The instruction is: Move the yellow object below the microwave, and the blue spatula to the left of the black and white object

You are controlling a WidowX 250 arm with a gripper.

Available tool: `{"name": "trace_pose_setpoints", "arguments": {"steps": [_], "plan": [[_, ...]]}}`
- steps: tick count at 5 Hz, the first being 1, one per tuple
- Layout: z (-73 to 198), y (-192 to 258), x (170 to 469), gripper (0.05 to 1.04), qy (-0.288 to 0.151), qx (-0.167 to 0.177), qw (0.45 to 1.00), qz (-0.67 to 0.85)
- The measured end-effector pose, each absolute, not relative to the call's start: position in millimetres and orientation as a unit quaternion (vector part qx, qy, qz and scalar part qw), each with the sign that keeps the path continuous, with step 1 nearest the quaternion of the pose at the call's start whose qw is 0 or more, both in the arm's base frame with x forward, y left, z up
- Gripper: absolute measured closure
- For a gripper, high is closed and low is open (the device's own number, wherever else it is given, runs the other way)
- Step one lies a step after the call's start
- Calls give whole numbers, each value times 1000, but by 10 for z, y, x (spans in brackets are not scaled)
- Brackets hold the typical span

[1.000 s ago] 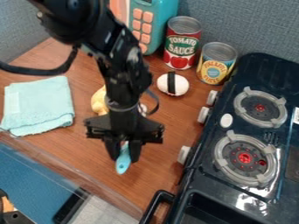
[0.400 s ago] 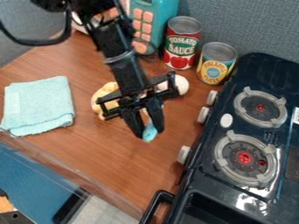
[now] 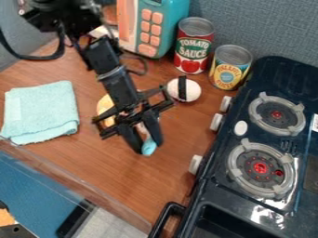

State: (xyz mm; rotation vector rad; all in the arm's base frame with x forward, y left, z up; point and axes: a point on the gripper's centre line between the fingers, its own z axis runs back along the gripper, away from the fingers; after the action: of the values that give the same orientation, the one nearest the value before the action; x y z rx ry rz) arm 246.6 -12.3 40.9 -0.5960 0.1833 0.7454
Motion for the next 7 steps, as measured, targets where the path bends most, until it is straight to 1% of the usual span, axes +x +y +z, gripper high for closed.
{"name": "trace_pose_setpoints", "arguments": {"steps": [2, 4, 5, 7], "plan": [[387, -26, 2387, 757, 91, -294, 871, 383], [588, 192, 2306, 757, 60, -312, 848, 424], [615, 259, 2343, 757, 55, -305, 845, 437], [386, 368, 2581, 757, 72, -257, 846, 461]]}}
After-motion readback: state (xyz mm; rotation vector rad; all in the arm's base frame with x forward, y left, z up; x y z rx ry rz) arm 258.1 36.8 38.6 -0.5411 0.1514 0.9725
